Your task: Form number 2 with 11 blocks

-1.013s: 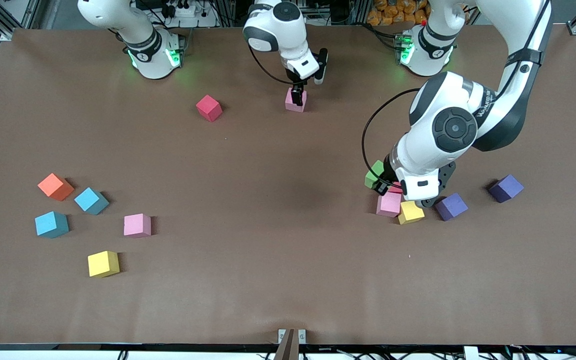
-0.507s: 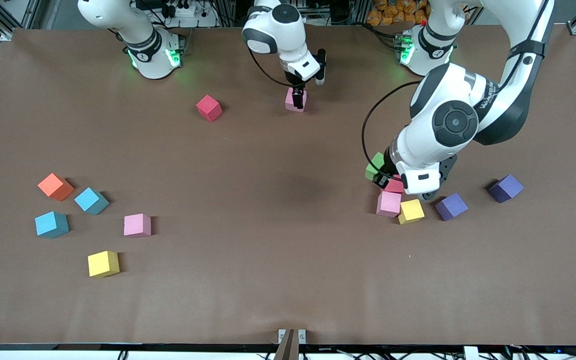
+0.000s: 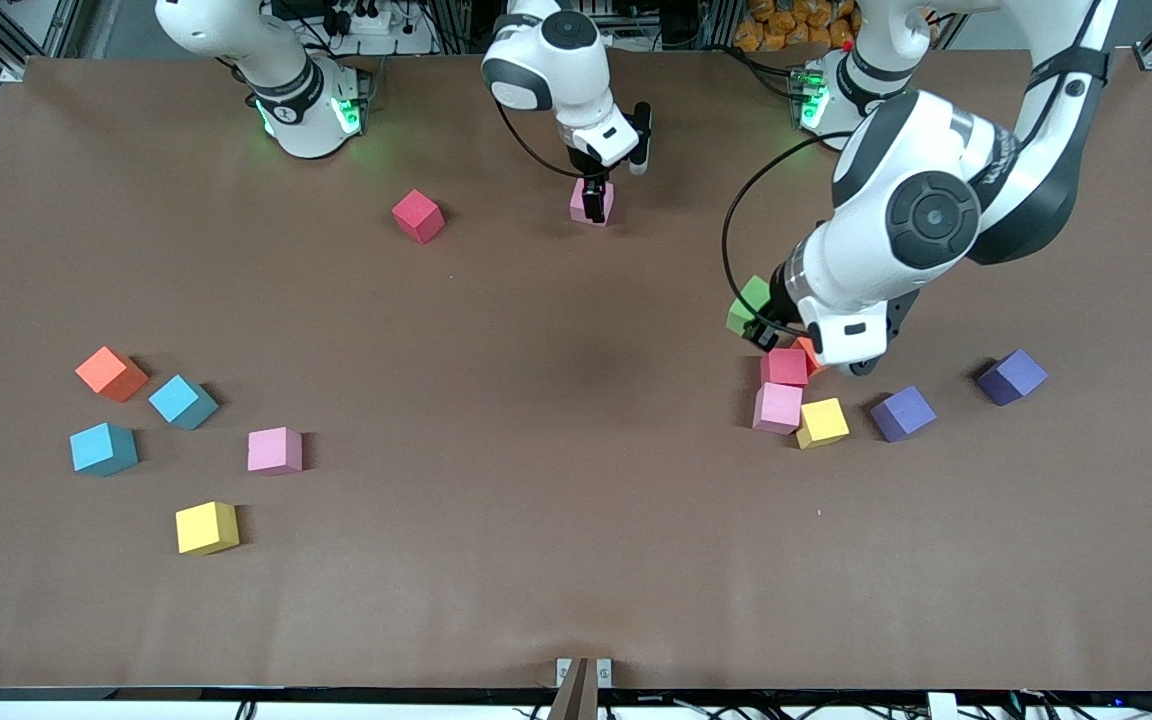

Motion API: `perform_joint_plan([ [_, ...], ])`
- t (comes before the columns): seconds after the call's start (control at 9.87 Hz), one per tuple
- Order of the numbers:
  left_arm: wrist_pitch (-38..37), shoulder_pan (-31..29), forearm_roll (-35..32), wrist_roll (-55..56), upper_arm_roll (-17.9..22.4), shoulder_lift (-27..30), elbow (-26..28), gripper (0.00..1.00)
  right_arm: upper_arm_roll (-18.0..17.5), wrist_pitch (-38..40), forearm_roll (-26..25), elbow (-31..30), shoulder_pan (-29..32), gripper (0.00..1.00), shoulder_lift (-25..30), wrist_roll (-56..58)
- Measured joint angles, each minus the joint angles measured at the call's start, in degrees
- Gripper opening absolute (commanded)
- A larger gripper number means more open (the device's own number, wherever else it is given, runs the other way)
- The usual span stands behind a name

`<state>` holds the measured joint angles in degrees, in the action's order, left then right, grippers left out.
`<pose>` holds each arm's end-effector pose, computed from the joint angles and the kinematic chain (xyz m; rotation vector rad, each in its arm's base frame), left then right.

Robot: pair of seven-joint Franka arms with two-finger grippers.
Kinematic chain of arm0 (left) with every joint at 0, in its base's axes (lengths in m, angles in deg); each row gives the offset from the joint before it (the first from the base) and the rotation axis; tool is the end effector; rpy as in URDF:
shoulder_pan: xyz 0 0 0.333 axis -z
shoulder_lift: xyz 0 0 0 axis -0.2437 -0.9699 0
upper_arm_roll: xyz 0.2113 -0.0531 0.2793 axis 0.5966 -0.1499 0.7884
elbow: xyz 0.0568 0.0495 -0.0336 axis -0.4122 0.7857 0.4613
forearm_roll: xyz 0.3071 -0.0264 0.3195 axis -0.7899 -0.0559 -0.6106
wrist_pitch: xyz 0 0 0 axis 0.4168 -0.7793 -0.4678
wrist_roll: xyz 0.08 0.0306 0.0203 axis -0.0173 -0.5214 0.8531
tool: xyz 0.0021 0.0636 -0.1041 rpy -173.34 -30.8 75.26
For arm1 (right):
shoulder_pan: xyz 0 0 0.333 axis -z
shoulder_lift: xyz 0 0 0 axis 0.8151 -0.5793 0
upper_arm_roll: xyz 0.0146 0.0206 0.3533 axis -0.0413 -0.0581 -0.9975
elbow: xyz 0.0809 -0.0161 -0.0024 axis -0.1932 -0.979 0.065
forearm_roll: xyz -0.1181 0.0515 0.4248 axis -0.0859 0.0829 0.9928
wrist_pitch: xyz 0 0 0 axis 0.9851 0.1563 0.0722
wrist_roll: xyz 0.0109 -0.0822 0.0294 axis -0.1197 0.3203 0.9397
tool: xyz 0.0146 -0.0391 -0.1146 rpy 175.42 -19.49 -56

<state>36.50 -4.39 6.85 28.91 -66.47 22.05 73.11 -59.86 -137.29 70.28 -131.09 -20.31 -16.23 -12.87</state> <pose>0.6057 -0.3087 0.4670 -2.7341 -1.4437 0.3932 0.2250 0.5851 0.2239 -2.3517 -2.0240 -0.2055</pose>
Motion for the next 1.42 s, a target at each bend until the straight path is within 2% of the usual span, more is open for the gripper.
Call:
perform_joint_plan([
  [0.2,-0.45,0.02,0.85,-0.14,-0.36,2.15,4.18,0.0,0.08,6.45,3.02,0.43,0.01,1.0,3.76,-1.29],
  [0.41,0.9,0.08,4.4,-0.69,-1.45,5.65,11.55,0.0,1.52,14.02,7.68,0.53,0.31,1.0,7.53,-1.91],
  [0.61,7.07,0.13,7.47,-0.71,-4.05,9.31,20.65,0.0,6.58,20.41,7.99,0.5,1.7,1.0,10.19,-1.97],
  [0.91,21.71,0.19,15.44,0.73,-9.99,11.38,31.74,0.0,14.23,26.22,8.0,-1.04,3.84,1.0,14.74,-1.86],
  [1.11,31.51,0.36,18.09,6.99,-14.84,11.42,37.66,0.0,14.3,26.32,7.72,-5.02,9.79,1.0,18.88,-1.66],
  [1.42,35.89,0.72,27.72,17.23,-15.73,11.34,41.88,0.0,12.75,23.87,6.31,-11.02,15.8,1.0,22.89,-1.05],
])
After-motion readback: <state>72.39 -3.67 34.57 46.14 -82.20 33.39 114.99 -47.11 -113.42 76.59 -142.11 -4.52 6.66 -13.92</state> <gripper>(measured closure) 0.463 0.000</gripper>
